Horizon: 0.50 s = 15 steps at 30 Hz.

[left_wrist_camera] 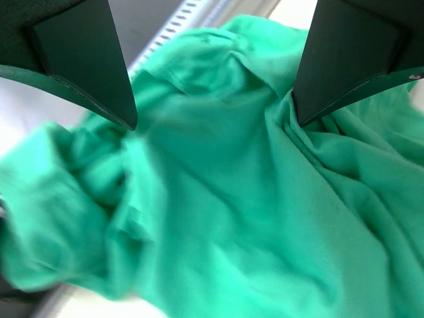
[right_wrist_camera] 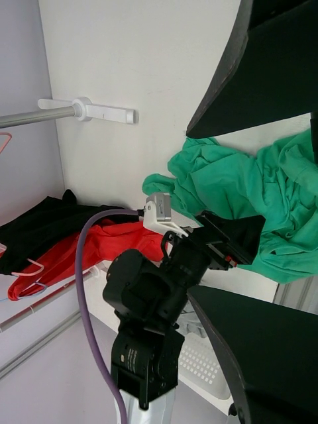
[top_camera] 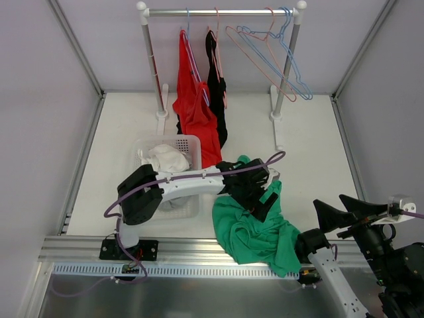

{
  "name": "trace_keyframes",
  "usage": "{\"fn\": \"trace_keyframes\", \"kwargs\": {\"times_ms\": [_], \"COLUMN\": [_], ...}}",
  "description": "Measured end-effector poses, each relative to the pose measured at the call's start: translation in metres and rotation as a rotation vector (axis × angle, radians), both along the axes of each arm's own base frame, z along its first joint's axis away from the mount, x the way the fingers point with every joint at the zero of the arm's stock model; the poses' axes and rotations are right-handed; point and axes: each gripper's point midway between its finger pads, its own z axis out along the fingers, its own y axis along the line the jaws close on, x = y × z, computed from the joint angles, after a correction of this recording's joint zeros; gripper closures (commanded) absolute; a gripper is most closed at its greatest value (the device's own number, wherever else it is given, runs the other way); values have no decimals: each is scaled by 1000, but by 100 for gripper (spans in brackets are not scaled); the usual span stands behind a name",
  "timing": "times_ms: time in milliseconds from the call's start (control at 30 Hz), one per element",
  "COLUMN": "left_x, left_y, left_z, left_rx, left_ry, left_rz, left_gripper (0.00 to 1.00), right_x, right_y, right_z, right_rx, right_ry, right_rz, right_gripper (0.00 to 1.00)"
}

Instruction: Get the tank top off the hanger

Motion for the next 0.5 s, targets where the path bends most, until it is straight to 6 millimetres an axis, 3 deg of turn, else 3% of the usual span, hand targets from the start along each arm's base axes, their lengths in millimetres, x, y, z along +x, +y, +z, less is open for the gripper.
{"fn": "trace_keyframes", "kwargs": {"times_ms": [100, 267, 500], "left_x": [-14, -40, -52], "left_y": [-3, -1, -2], "left_z": [8, -7, -20], "left_rx": [-39, -42, -36], "left_ry": [22, 79, 92], "left_rz": [-29, -84, -97], "left_gripper": [1, 2, 1], "right_x": [-1, -2, -4], "right_y": [2, 6, 9], "right_z": [0, 0, 0], "right_rx": [6, 14, 17], "right_ry": [2, 5, 6], "right_rz": [8, 31, 52], "right_gripper": [0, 1, 1]}}
